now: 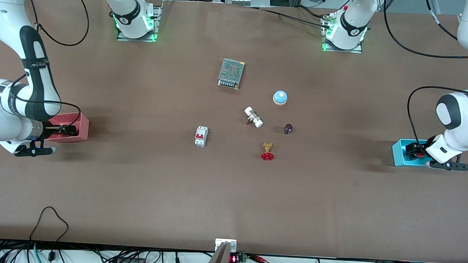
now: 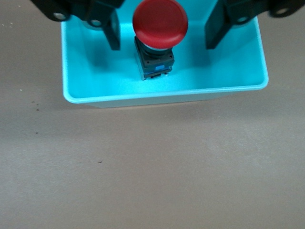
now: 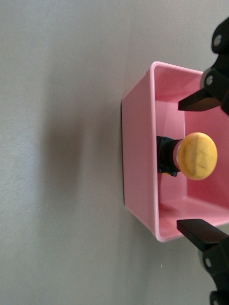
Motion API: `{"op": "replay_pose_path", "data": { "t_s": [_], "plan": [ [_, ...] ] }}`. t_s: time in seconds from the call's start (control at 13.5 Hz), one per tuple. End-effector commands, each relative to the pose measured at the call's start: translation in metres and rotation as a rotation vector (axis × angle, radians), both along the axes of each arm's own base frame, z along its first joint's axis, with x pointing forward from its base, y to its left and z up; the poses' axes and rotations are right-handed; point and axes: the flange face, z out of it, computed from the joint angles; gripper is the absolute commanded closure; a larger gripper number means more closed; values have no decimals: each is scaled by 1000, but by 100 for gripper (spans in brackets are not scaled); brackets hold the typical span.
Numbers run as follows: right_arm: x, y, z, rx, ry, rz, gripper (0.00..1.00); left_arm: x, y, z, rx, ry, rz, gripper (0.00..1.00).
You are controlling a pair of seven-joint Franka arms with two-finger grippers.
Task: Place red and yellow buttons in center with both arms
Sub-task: 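Lower both grippers and grasp the yellow and red buttons, then lift the red button with the left gripper while the right gripper lifts yellow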
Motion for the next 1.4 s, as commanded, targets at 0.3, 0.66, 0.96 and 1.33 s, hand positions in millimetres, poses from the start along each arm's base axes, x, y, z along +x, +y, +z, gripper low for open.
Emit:
{"op": "replay_pose_path", "data": {
  "t_s": [0.3,0.66,0.96,1.33],
  "plan": [
    [-1,-4,-2,-3,5,58,0,5,0,4,4,-24,-25,67],
    [-2,-3,-5,-1,12,56,19,10,3,33,22,-52,-62,69],
    [-2,-3,-6,-1,15,59,37,13,5,90,36,-37,-97,68],
    [-2,-3,-6,-1,16,60,60,33,-62,137,-8,10,-165,72]
  ]
}}
